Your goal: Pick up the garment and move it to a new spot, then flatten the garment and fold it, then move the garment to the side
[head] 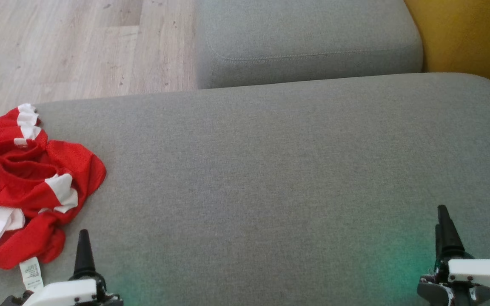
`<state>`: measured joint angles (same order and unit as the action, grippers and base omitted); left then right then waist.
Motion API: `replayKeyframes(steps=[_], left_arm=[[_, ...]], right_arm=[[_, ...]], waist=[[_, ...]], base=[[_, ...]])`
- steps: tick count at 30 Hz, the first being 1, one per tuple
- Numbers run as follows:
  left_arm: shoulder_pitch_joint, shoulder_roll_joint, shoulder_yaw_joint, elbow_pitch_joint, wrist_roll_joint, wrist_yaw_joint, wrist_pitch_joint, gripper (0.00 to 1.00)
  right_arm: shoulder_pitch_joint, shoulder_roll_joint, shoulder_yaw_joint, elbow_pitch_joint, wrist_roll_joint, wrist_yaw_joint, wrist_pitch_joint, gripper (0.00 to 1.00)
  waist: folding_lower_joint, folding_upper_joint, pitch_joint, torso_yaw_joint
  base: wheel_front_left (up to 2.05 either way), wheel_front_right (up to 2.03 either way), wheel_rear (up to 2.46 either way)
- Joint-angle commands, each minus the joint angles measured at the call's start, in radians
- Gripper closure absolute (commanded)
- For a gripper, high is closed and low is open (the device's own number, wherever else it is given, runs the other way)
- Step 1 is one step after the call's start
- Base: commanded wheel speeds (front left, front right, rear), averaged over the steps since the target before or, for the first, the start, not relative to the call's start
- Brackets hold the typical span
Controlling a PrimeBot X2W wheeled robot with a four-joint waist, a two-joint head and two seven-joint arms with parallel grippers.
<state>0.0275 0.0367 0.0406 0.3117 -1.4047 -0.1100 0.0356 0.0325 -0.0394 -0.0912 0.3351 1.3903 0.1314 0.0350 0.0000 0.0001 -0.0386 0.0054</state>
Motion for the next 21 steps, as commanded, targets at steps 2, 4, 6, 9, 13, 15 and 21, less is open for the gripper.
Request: replayKeyframes(steps=[2,4,6,9,13,15,21], left_arm=[[-0.02,0.007,0.001,-0.043,0.044,0.006,-0.01,0.0],[-0.017,0.007,-0.004,-0.049,0.082,0.013,-0.016,0.0],[-0.014,0.007,-0.009,-0.058,0.121,0.019,-0.022,0.0],[-0.009,0.008,-0.02,-0.072,0.17,0.024,-0.031,0.0],[-0.001,0.008,-0.034,-0.088,0.234,0.026,-0.043,0.0],[0.003,0.008,-0.038,-0.093,0.262,0.032,-0.049,0.0],[0.012,0.008,-0.053,-0.105,0.358,0.05,-0.064,0.0]], right_arm=[[-0.022,-0.004,0.011,-0.041,-0.039,0.0,-0.012,0.0],[-0.018,-0.004,0.014,-0.045,-0.072,0.0,-0.018,0.0],[-0.014,-0.005,0.017,-0.049,-0.104,0.0,-0.024,0.0],[-0.008,-0.005,0.027,-0.053,-0.158,0.0,-0.033,0.0],[-0.001,-0.005,0.038,-0.061,-0.216,0.0,-0.044,0.0],[0.003,-0.005,0.043,-0.065,-0.246,0.0,-0.05,0.0],[0.011,-0.005,0.056,-0.074,-0.315,0.0,-0.065,0.0]], waist=[[0.0,-0.0001,-0.003,0.001],[0.0,-0.0001,-0.007,0.002],[0.0,-0.0001,-0.01,0.002],[0.0,-0.0001,-0.015,0.004],[0.0,-0.0001,-0.021,0.006],[0.0,-0.0001,-0.024,0.007],[0.0,-0.0001,-0.033,0.008]], base=[[0.0,0.0,0.0],[0.0,0.0,0.0],[0.0,0.0,0.0],[0.0,0.0,0.0],[0.0,0.0,0.0],[0.0,0.0,0.0],[0.0,0.0,0.0]])
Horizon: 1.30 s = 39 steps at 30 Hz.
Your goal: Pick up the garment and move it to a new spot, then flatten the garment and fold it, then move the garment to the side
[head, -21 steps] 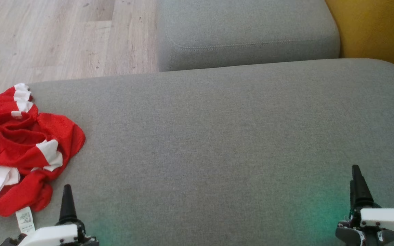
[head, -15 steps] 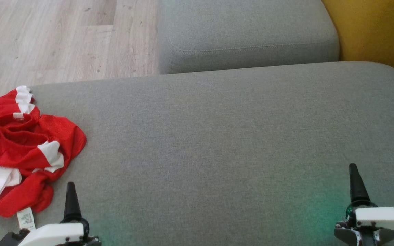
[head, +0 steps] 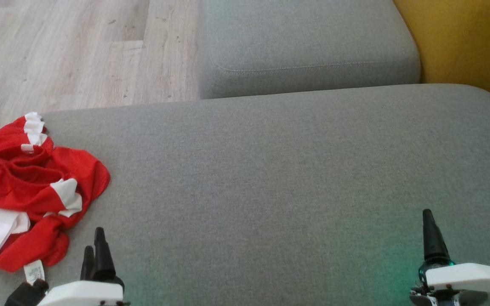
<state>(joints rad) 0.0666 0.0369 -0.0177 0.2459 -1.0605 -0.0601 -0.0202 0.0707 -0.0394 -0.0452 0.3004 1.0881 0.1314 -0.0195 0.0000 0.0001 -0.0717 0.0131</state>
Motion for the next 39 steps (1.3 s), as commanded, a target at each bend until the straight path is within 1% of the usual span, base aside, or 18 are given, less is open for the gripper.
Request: replayKeyframes(steps=[1,6,8,16,25,39], left_arm=[[-0.026,0.008,0.004,-0.04,0.027,0.005,-0.011,0.0],[-0.019,0.009,-0.008,-0.045,0.101,0.025,-0.026,0.0],[-0.016,0.009,-0.019,-0.047,0.149,0.026,-0.035,0.0],[-0.005,0.011,-0.041,-0.063,0.26,0.035,-0.059,0.0],[0.011,0.013,-0.059,-0.073,0.375,0.053,-0.085,0.0],[0.03,0.013,-0.08,-0.086,0.54,0.068,-0.127,0.0]], right_arm=[[-0.026,-0.006,0.013,-0.041,-0.027,0.0,-0.014,0.0],[-0.018,-0.006,0.028,-0.049,-0.104,0.0,-0.028,0.0],[-0.013,-0.006,0.036,-0.053,-0.155,0.0,-0.037,0.0],[-0.001,-0.007,0.053,-0.062,-0.277,0.0,-0.061,0.0],[0.016,-0.007,0.083,-0.067,-0.39,0.0,-0.087,0.0],[0.037,-0.008,0.116,-0.083,-0.566,-0.001,-0.129,0.0]], waist=[[0.0,-0.0001,-0.002,0.0],[0.0,-0.0001,-0.01,0.0],[0.0,-0.0001,-0.014,0.0],[0.0,-0.0001,-0.028,0.004],[0.0,-0.0001,-0.044,0.011],[0.0,-0.0001,-0.069,0.016]], base=[[0.0,0.0,0.0],[0.0,0.0,0.0],[0.0,0.0,0.0],[0.0,0.0,0.0],[0.0,0.0,0.0],[0.0,0.0,0.0]])
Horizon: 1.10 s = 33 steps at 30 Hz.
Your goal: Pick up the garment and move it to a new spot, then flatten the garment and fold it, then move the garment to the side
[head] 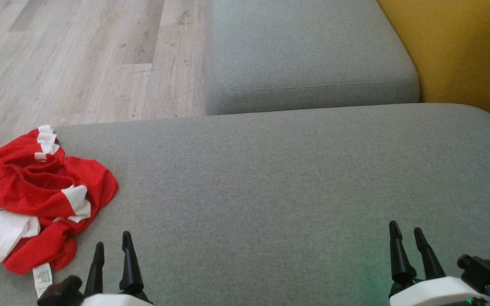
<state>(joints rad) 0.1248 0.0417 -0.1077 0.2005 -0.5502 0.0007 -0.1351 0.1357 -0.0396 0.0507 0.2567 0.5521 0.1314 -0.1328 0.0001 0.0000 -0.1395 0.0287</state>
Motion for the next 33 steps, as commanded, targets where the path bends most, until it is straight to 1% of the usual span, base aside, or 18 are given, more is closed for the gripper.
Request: replayKeyframes(steps=[1,4,20,26,33], left_arm=[[-0.027,0.008,0.008,-0.043,0.043,0.009,-0.015,0.0],[-0.025,0.008,0.004,-0.047,0.069,0.011,-0.021,0.0],[-0.009,0.013,-0.026,-0.068,0.284,0.023,-0.068,0.0],[-0.001,0.015,-0.033,-0.049,0.362,0.035,-0.086,0.0],[0.007,0.016,-0.036,-0.02,0.433,0.033,-0.107,0.0]], right_arm=[[-0.027,-0.008,0.023,-0.041,-0.043,-0.001,-0.018,0.0],[-0.024,-0.008,0.028,-0.044,-0.069,-0.001,-0.024,0.0],[0.005,-0.009,0.052,-0.059,-0.261,-0.001,-0.071,0.0],[0.018,-0.01,0.049,-0.035,-0.33,-0.001,-0.089,0.0],[0.026,-0.01,0.024,0.003,-0.425,-0.001,-0.11,0.0]], waist=[[-0.0001,0.0,-0.003,0.0],[-0.0001,0.0,-0.005,0.001],[-0.0001,0.0,-0.03,0.019],[-0.0001,0.0,-0.039,0.023],[-0.0001,0.0,-0.049,0.026]], base=[[0.0,0.0,0.0],[0.0,0.0,0.0],[0.0,0.0,0.0],[0.0,0.0,0.0],[0.0,0.0,0.0]])
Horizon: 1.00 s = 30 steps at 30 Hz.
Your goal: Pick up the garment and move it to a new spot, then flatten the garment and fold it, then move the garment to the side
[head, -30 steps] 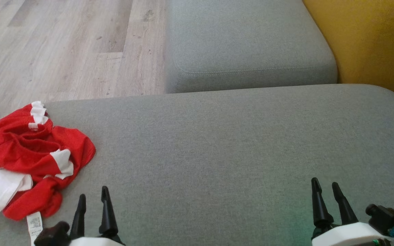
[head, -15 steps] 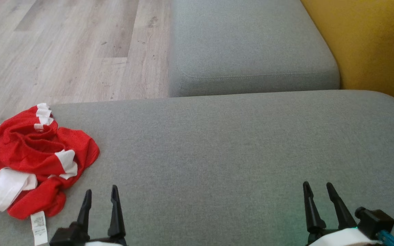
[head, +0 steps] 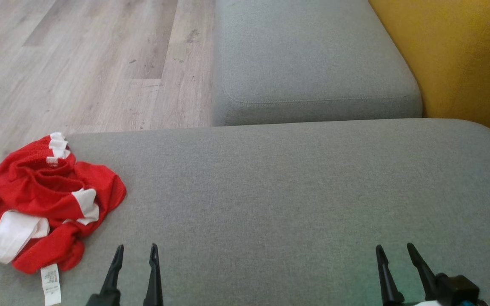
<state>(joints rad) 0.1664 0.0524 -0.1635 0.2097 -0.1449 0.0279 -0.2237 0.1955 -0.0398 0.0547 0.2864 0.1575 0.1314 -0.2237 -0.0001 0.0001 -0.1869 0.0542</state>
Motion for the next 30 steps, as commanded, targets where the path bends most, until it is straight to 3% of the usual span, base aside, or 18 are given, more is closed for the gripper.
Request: replayKeyframes(steps=[1,7,18,25,30], left_arm=[[-0.034,0.005,0.02,-0.027,0.038,0.005,-0.021,0.0],[-0.027,0.004,0.013,-0.02,0.104,0.004,-0.038,0.0],[-0.037,0.002,0.012,-0.004,0.108,-0.005,-0.038,0.0],[-0.05,0.011,0.015,-0.001,0.121,-0.009,-0.038,0.0],[-0.054,0.029,0.027,-0.005,0.125,-0.009,-0.038,0.0]], right_arm=[[-0.033,-0.01,0.02,-0.024,-0.044,-0.001,-0.022,0.0],[-0.026,-0.01,0.026,-0.016,-0.113,-0.001,-0.038,0.0],[-0.02,-0.01,0.02,-0.012,-0.106,-0.001,-0.038,0.0],[-0.015,-0.01,0.027,-0.014,-0.086,-0.001,-0.038,0.0],[-0.026,-0.01,0.044,-0.017,-0.064,-0.001,-0.038,0.0]], waist=[[0.0001,-0.0001,-0.003,0.001],[0.0001,-0.0001,-0.013,0.004],[0.0001,-0.0001,-0.007,0.041],[0.0001,-0.0001,0.001,0.151],[0.0001,-0.0001,0.013,0.279]], base=[[0.0,0.0,0.0],[0.0,0.0,0.0],[0.0,0.0,0.0],[0.0,0.0,0.0],[0.0,0.0,0.0]])
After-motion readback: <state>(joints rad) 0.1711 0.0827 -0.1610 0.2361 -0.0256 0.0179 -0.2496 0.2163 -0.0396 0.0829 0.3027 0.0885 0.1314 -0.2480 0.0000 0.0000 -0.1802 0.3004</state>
